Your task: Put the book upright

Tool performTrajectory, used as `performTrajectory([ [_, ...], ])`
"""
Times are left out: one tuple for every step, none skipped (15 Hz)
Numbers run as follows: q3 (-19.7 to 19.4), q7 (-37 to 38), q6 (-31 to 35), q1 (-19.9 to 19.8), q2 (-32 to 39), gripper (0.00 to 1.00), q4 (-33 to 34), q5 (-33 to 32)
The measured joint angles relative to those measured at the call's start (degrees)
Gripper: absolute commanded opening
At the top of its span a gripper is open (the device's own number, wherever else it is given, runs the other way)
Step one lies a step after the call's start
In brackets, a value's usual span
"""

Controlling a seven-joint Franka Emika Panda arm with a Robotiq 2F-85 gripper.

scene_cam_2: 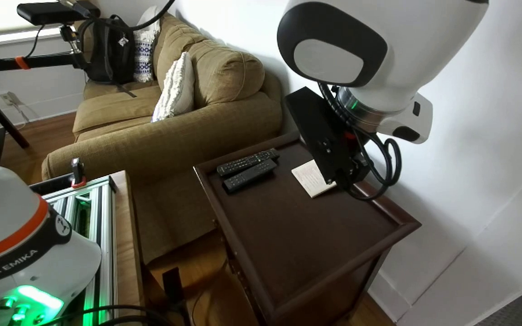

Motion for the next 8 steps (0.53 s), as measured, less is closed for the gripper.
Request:
performTrajectory([
  [1.07, -0.19, 0.01, -1.24, 0.78, 1.0, 0.35, 1.37],
  [2.21, -1.15, 0.01, -2.59, 1.9, 1.0, 0.86, 3.39],
  [3.29, -2.76, 0.01, -3.82, 3.26, 1.0, 1.62, 5.46],
  [4.35, -4.75, 0.01, -4.93, 4.79, 1.0, 2.51, 7.47],
  [5.31, -6.79, 0.01, -5.89, 6.4, 1.0, 3.54, 9.15],
  [6.01, -8.36, 0.01, -6.55, 8.02, 1.0, 4.67, 10.05],
  [6.63, -9.54, 0.01, -7.01, 9.59, 1.0, 5.79, 10.52],
  [7.1, -10.38, 0.01, -7.25, 11.22, 1.0, 7.01, 10.57],
])
